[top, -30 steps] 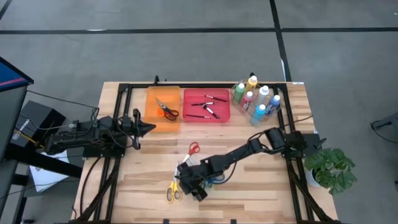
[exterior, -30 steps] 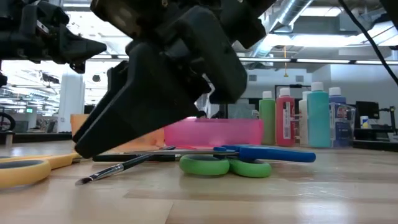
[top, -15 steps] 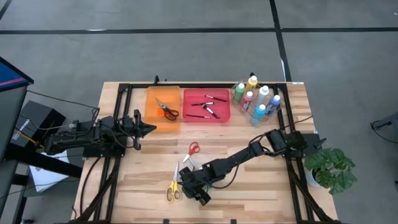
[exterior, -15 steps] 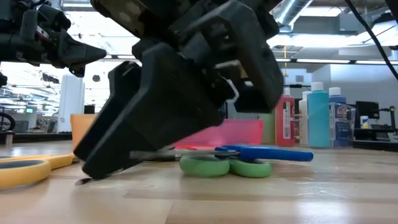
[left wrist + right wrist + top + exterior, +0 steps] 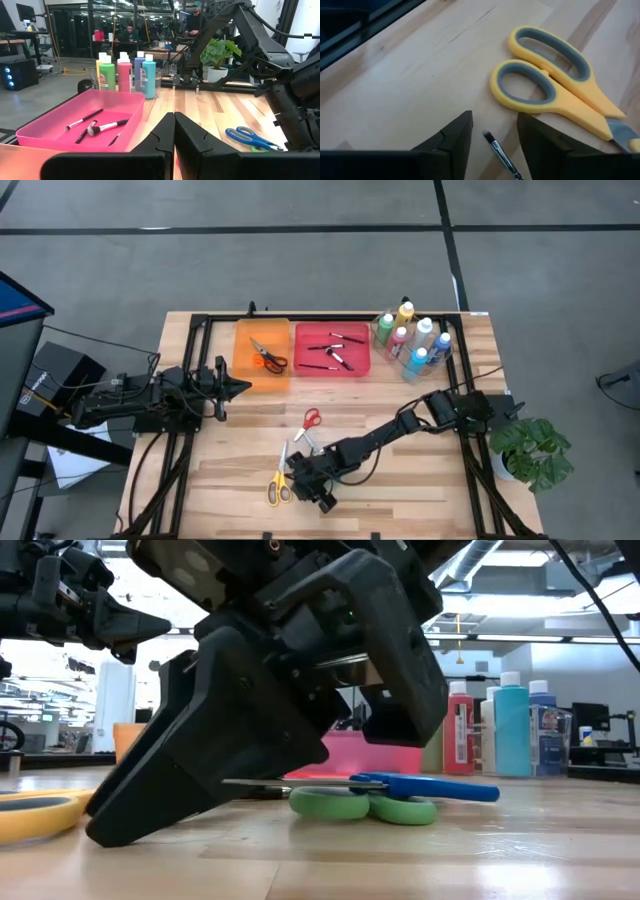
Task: Pick & Place Paint Supplies
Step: Put the black paintbrush into the pink bin
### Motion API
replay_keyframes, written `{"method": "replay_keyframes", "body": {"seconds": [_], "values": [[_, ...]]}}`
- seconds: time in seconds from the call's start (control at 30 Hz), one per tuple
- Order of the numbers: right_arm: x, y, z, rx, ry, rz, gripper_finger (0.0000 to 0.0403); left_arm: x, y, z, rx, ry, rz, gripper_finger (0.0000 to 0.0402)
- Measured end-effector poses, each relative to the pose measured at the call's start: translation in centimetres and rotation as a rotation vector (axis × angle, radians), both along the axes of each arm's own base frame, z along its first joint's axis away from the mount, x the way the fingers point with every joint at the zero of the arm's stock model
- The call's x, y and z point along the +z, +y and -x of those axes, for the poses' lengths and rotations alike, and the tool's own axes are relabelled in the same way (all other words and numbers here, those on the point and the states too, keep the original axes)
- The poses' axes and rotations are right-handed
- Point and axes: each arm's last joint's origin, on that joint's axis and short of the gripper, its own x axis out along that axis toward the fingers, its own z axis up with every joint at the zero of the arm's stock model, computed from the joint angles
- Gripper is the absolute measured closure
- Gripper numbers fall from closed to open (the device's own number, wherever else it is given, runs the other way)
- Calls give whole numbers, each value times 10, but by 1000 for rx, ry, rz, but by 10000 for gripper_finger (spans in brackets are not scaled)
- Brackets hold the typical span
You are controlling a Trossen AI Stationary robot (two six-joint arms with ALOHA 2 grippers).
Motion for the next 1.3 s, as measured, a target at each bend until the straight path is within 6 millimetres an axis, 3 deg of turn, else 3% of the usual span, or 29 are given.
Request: {"method": "replay_keyframes", "body": {"seconds": [0.5, 0.77, 1.0, 1.3], "values": [[-6, -2, 4, -33, 66, 23, 390, 0, 0, 0, 0, 1, 0, 399], [-5, -3, 4, -55, 45, 50, 401, 0, 0, 0, 0, 1, 0, 399], [24, -7, 7, -69, 7, 71, 402, 0, 0, 0, 0, 1, 0, 399], [101, -8, 15, -50, -157, 4, 403, 0, 0, 0, -2, -5, -1, 399]]}}
